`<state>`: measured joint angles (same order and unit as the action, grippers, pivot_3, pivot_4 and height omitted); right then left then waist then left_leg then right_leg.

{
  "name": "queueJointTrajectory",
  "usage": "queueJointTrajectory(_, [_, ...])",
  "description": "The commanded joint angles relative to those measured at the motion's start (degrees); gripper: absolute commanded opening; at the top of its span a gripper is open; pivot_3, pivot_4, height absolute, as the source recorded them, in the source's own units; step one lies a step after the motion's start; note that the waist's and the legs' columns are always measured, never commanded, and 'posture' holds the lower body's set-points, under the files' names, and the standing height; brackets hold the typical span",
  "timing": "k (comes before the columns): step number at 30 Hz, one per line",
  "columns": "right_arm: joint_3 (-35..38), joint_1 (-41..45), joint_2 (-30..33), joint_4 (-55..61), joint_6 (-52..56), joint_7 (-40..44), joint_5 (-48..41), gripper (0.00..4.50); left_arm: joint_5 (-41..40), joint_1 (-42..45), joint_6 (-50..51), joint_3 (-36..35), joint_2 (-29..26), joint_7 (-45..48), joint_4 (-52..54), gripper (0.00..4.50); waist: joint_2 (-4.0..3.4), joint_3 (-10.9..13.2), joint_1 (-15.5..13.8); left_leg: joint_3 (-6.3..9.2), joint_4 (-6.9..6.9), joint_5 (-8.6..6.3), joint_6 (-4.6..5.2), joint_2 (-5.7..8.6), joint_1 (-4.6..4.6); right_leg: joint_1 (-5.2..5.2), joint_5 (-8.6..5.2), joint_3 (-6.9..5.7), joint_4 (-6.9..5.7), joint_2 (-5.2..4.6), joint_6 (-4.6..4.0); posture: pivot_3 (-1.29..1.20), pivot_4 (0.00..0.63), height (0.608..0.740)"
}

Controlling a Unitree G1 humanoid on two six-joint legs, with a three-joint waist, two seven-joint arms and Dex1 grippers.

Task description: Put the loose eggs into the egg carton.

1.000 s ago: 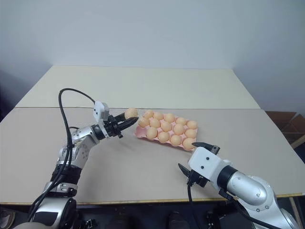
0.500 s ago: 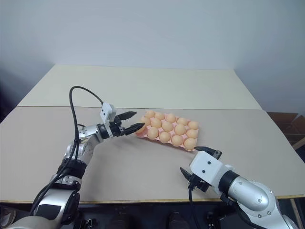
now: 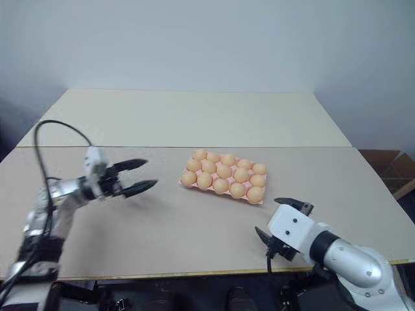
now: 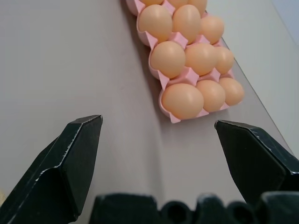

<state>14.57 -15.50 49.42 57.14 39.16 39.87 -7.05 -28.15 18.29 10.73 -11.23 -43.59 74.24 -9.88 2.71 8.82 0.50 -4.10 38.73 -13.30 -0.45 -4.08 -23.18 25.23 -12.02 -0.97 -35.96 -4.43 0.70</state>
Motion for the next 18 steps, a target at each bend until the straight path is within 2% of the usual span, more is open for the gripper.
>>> queueJointTrajectory(1, [6.52, -0.44, 1.14, 0.08, -3.57, 5.57, -3.75, 4.5, -5.23, -5.26, 1.57, -6.14, -5.73, 6.21, 7.83, 4.49, -0.02, 0.02, -0.12, 0.0, 0.01, 0.0, 0.0, -0.01, 0.01, 0.01, -0.02, 0.0, 0.0, 0.0, -0.03, 0.0, 0.15, 0.74])
queueJointTrajectory(4, [12.34, -0.99, 2.6, -3.3, -6.33, 11.94, -7.48, 4.5, -7.7, -11.88, 3.26, -10.54, -10.31, 9.7, 12.45, 4.49, -0.1, 0.06, -0.84, -0.01, 0.06, 0.0, -0.01, -0.02, 0.06, -0.03, -0.04, -0.04, -0.01, -0.06, -0.06, 0.0, 0.15, 0.74])
queueJointTrajectory(8, [16.23, -1.38, 4.45, -7.78, -9.81, 17.38, -9.66, 4.5, -8.85, -17.49, 4.14, -13.59, -10.22, 7.47, 17.66, 4.49, -0.18, 0.11, -1.52, -0.03, 0.06, -0.07, -0.12, 0.02, 0.16, -0.07, -0.05, 0.03, 0.02, -0.11, -0.06, 0.0, 0.15, 0.74])
queueJointTrajectory(13, [14.16, 1.58, 5.43, -11.33, -11.8, 17.83, -9.92, 4.5, -8.91, -23.9, 4.75, -14.95, -7.17, 2.53, 23.84, 4.49, -0.22, 0.13, -1.14, -0.05, -0.01, -0.01, -0.02, -0.02, 0.09, -0.04, -0.06, 0.08, 0.02, -0.02, -0.08, 0.0, 0.15, 0.74])
queueJointTrajectory(18, [10.92, 5.98, 5.99, -13.48, -10.27, 15.82, -9.8, 4.5, -6.13, -26.66, 9.49, -13.92, -3.67, -10.92, 31.88, 4.49, -0.21, 0.13, -1.13, -0.1, -0.02, -0.01, -0.01, -0.01, 0.05, 0.01, -0.07, 0.13, 0.01, 0.01, -0.09, 0.0, 0.15, 0.74])
